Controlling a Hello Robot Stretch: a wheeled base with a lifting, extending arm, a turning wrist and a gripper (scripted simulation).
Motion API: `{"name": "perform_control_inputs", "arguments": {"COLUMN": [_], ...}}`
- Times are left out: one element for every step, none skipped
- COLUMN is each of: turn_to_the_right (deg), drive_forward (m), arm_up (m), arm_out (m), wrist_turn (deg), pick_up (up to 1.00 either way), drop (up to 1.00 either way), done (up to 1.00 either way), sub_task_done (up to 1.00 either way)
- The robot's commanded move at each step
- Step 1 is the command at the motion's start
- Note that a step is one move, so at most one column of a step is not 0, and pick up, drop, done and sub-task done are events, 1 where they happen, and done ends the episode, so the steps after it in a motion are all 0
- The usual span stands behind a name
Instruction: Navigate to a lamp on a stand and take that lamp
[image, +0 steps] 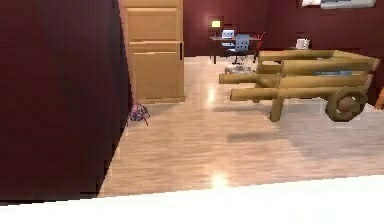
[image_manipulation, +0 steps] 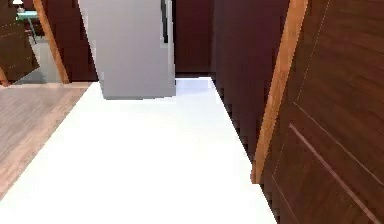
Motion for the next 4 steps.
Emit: {"name": "perform_control_inputs", "arguments": {"turn_to_the_right": [0.0, 3.0, 0.0, 0.0], "drive_forward": [1.0, 0.0, 1.0, 1.0], "arm_up": [0.0, 0.0, 0.0, 0.0], "arm_out": [0.0, 0.0, 0.0, 0.0], "wrist_turn": [0.0, 0.0, 0.0, 0.0], "pick_up": [0.0, 0.0, 0.0, 0.0], "drop": [0.0, 0.0, 0.0, 0.0], "done": [0.0, 0.0, 0.0, 0.0], "sub_task_done": [0.0, 0.0, 0.0, 0.0]}}
